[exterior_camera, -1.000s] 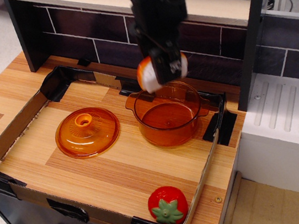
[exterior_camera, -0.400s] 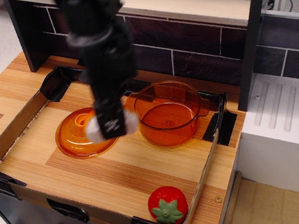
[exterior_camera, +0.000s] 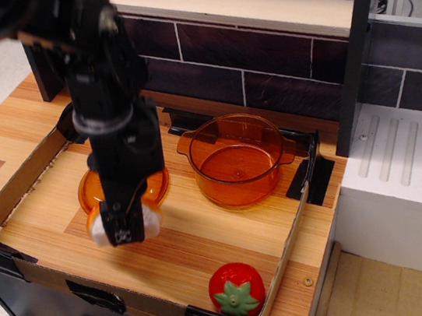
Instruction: Take sushi out of pot
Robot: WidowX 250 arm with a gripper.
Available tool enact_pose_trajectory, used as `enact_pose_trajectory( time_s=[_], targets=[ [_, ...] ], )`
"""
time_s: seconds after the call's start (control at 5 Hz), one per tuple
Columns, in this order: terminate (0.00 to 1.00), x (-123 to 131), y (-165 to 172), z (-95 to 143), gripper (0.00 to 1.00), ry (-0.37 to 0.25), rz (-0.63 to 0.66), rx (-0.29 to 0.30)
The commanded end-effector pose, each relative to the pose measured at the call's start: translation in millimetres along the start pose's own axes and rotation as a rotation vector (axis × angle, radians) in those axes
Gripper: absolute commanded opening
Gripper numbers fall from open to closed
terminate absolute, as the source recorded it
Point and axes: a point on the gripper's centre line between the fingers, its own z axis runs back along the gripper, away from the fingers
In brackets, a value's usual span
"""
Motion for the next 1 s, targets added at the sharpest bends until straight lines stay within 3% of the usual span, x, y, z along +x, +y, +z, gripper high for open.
enact_pose_trajectory(
  time_s=[0.0,0.2,0.4,0.8],
  targets=[
    [0.0,-13,-1,-14,0.0,0.056,-0.033,-0.014],
    [0.0,-15,-4,-18,1.0,0.077,-0.058,-0.019],
    [0.0,-14,-5,-7,1.0,0.034,-0.042,-0.025],
    [0.0,-3,0,56,1.0,-0.109,0.016,-0.033]
  ],
)
